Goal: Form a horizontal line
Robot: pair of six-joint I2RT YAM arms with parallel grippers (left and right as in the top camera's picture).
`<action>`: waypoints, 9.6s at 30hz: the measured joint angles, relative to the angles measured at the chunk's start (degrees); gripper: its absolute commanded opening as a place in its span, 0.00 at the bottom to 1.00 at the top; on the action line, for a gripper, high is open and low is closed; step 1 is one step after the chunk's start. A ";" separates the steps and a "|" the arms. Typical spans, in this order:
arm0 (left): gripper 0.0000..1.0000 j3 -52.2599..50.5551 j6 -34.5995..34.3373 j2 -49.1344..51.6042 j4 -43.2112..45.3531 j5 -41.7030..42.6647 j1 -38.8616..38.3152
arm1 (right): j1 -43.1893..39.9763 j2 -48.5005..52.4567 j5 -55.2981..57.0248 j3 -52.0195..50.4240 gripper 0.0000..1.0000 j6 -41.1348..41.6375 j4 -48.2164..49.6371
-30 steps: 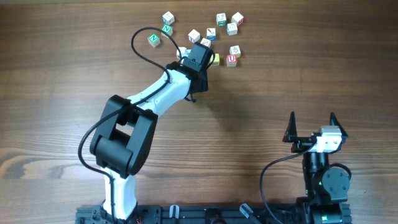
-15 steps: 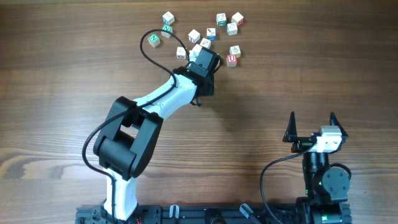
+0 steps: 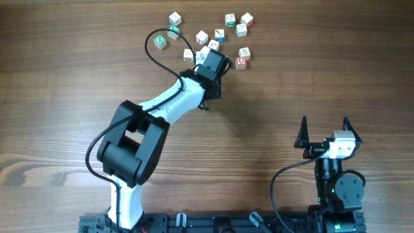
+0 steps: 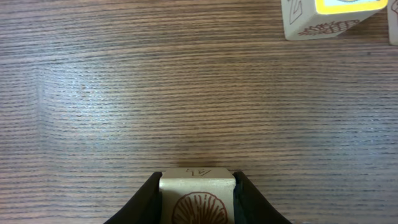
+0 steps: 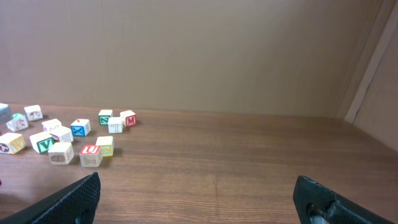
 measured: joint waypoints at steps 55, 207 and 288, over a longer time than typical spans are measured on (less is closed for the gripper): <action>1.00 -0.61 2.27 -17.31 -1.29 -0.83 1.84 | 0.00 0.00 0.00 0.00 0.99 0.00 0.00; 0.62 5.03 22.67 5.70 26.05 10.38 15.54 | 0.00 0.00 0.00 0.00 1.00 -0.02 0.00; 0.15 5.16 -6.14 -7.43 -0.09 -1.33 -2.73 | 0.00 0.00 0.00 0.00 1.00 -0.02 0.00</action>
